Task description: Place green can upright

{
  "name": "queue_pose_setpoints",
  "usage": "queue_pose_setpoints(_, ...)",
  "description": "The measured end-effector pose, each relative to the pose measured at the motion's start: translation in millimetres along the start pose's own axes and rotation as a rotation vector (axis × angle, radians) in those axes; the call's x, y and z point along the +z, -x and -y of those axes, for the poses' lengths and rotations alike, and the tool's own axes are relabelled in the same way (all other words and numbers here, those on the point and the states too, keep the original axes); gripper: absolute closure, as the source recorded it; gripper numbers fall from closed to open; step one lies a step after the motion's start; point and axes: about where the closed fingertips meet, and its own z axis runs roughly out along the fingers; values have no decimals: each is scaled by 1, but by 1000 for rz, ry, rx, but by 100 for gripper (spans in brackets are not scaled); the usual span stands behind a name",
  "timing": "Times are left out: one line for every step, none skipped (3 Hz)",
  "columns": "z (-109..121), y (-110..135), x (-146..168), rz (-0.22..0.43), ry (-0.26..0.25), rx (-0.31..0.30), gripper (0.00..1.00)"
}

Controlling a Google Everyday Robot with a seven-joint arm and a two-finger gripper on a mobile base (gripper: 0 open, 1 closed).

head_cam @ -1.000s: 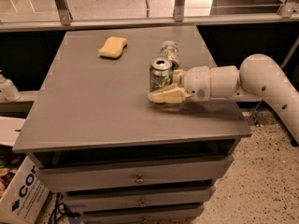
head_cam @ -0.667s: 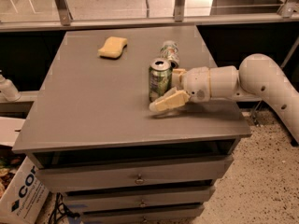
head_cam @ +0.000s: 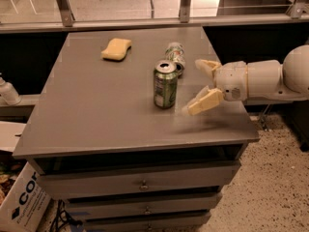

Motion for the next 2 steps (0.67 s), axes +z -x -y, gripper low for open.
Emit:
queue_pose_setpoints(0,4,-42,14,43,-7,0)
queue_pose_setpoints(0,4,-43,14,44,15,0)
